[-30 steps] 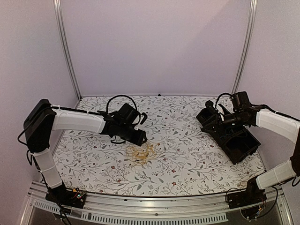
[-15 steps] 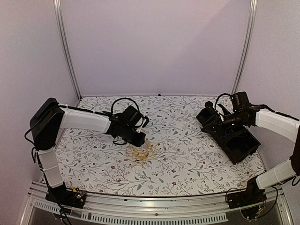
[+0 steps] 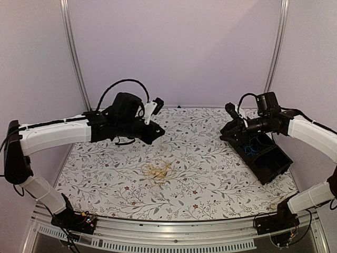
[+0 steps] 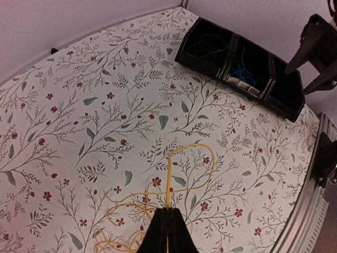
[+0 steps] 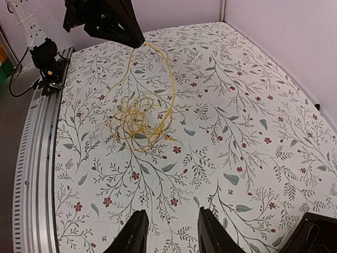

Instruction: Untangle the cables

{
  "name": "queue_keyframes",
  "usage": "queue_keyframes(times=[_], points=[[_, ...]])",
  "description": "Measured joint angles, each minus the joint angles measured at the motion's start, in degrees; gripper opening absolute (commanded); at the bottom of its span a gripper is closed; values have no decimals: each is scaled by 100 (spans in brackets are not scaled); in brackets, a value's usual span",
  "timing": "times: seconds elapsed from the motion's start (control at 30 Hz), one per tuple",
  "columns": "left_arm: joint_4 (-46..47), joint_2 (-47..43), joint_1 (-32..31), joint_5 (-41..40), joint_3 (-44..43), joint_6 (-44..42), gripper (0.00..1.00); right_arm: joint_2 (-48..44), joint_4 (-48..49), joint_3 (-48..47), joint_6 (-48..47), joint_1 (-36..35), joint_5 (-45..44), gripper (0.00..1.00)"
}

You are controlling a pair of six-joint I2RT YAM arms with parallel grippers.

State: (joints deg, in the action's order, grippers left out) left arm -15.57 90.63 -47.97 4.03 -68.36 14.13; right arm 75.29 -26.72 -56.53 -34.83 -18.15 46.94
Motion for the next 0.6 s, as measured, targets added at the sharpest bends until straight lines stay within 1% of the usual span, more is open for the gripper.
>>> queue_keyframes(times=[0.07,0.2,0.23,0.33,0.47,0.6], points=[[238,-667,-57,4,79,-57,0,50,-68,-422,9,-428,-85,39],[518,-1091,-83,105,282,-105,0,385,-223,-1178,31,-1036,-157,52],[590,-1185,-85,162,380,-116,0,514,-260,-1364,59,-1132,-155,54],[767,-1364,-118,299,640,-146,0,896,-330,-1869,120,-1362,-142,56],[907,-1432,-164,411,743,-151,0,1357,-398,-2472,210,-1650,-205,57],[997,-1449,-197,455,745,-151,0,1764,-592,-2883,446,-1773,122,59]])
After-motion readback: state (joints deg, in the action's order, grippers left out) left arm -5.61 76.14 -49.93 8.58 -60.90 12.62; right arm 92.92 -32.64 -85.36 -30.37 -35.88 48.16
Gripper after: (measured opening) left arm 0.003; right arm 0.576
